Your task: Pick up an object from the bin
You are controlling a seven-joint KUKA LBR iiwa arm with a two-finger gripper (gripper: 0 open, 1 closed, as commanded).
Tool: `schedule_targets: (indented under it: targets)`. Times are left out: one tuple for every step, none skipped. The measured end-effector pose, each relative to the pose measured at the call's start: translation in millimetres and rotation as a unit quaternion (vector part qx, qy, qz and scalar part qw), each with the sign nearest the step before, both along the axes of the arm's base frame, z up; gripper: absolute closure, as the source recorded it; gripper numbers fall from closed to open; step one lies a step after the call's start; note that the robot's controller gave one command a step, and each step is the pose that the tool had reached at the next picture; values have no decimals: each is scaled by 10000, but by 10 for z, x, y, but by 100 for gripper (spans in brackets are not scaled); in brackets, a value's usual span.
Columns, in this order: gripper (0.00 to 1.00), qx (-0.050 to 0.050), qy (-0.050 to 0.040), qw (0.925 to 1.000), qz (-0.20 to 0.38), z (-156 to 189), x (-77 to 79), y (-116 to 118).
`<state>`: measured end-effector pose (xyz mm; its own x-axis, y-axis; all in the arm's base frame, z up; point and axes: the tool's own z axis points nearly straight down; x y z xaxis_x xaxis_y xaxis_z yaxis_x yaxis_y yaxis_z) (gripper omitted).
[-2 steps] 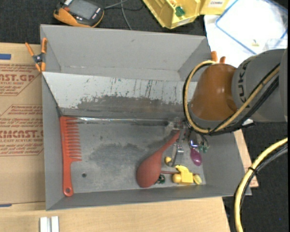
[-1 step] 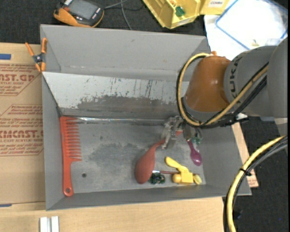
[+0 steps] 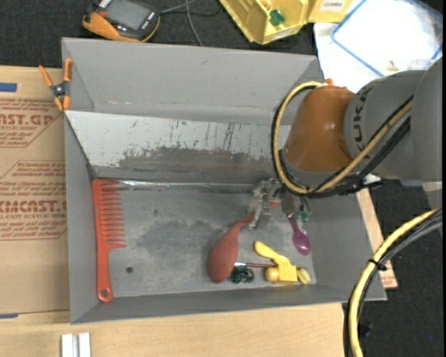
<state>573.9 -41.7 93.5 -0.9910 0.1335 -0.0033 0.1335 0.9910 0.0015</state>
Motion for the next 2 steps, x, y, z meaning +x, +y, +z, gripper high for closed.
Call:
schedule_targets:
  targets:
    - [100,5,-11,9999,-124,361,-135,-8]
    - [100,8,10,9999,-169,64,45,52]
